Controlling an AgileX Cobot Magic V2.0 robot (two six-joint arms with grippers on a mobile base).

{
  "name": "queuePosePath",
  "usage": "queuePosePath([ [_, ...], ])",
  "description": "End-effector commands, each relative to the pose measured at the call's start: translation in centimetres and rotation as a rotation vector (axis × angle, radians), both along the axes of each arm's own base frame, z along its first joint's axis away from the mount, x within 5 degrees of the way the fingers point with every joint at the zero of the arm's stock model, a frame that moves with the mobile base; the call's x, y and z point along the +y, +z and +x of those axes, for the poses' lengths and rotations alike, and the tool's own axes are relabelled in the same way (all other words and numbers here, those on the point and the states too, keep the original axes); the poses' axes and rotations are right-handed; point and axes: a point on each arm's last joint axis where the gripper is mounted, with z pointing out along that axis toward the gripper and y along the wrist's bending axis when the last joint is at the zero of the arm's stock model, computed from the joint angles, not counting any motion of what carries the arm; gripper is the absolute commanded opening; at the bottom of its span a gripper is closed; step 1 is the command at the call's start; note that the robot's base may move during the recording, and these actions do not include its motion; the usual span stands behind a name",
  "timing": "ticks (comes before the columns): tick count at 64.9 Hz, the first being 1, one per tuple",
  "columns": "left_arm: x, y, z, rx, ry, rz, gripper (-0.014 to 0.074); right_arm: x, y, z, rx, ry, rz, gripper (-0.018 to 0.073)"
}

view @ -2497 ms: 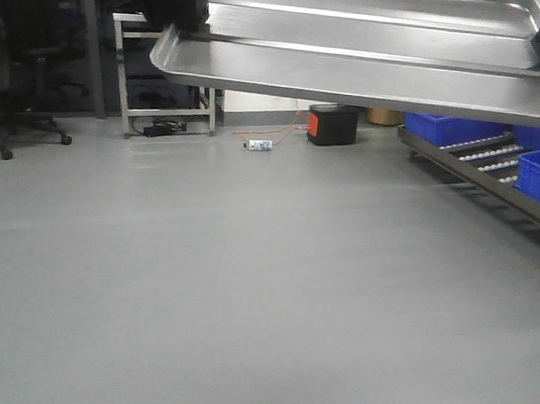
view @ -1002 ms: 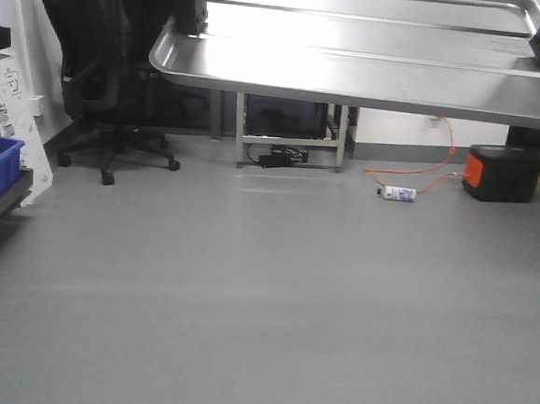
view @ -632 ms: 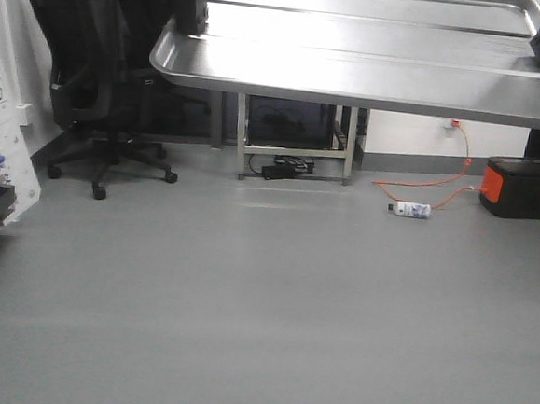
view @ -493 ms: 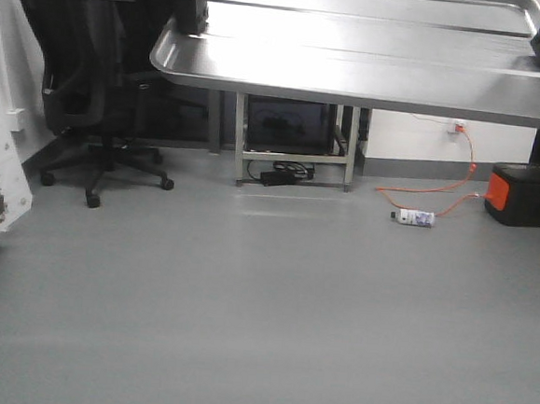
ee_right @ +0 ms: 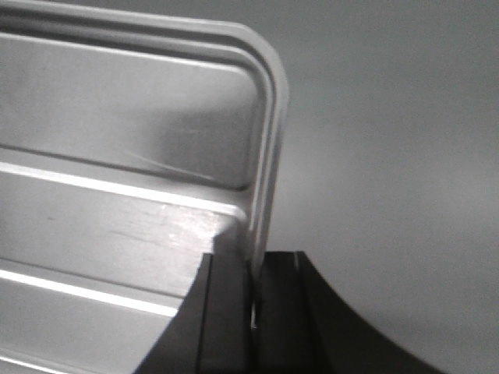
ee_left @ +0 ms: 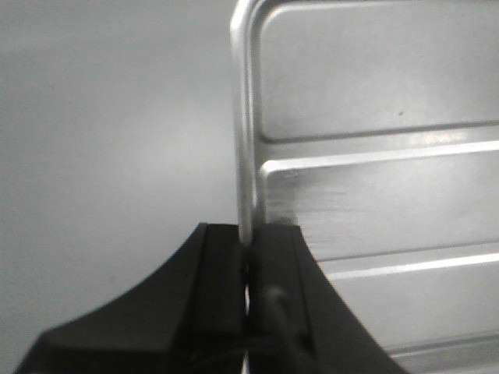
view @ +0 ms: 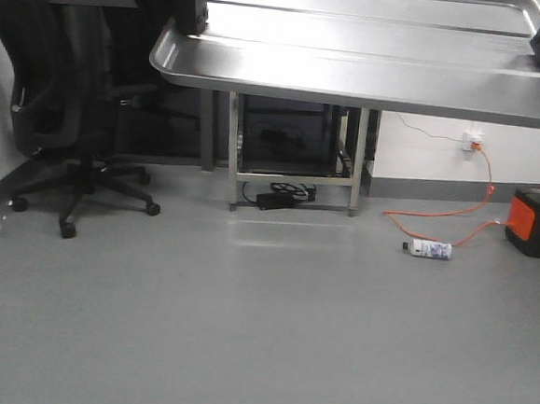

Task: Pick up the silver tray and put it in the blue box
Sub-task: 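Carry the held silver tray while driving to the blue bin shelf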

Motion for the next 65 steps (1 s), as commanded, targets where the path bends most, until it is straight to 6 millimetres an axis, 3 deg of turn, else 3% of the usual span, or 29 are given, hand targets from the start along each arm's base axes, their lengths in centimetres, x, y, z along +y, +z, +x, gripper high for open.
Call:
queuePosePath([
  [1,0.97,2.24,-0.83,-0.064,-0.020,-0.012,-0.0105,-0.40,2.06,0.10,-0.129,0.005,-0.008,0.0058],
  [65,0.97,2.24,-0.83,-0.064,-0.020,-0.012,-0.0105,-0.40,2.06,0.10,-0.129,0.005,-0.008,0.0058],
])
